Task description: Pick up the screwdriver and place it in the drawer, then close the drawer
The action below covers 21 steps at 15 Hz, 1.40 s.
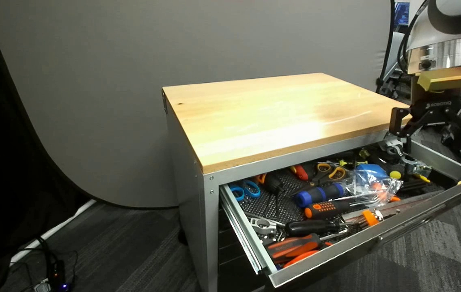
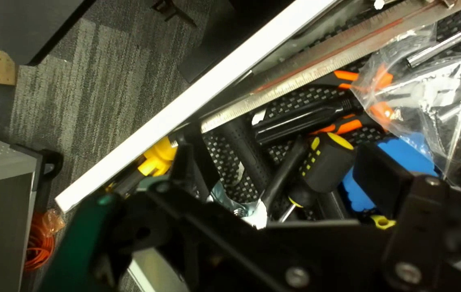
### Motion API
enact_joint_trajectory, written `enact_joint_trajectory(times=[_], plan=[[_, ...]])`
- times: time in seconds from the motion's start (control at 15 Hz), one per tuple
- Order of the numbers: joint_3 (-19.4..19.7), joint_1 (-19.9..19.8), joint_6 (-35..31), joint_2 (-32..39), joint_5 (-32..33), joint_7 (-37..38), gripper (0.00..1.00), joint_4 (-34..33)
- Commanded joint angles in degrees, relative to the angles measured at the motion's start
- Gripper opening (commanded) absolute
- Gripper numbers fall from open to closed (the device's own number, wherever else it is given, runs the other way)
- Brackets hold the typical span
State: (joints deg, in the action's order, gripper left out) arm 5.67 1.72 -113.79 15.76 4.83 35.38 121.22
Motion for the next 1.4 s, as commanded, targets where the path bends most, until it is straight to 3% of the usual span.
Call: enact_joint_trajectory(times=[0.0,0.47,1.33], plan=[[0.17,-1.97,3.32,-3.26,-2.28,-4.66,1.00,1.18],[-0.49,-6.10,10.81,-4.26,-9.59,-28.04,1.00,2.23],[1.80,-7.23,8.32,2.07,-9.90,-22.44,1.00,7.12]])
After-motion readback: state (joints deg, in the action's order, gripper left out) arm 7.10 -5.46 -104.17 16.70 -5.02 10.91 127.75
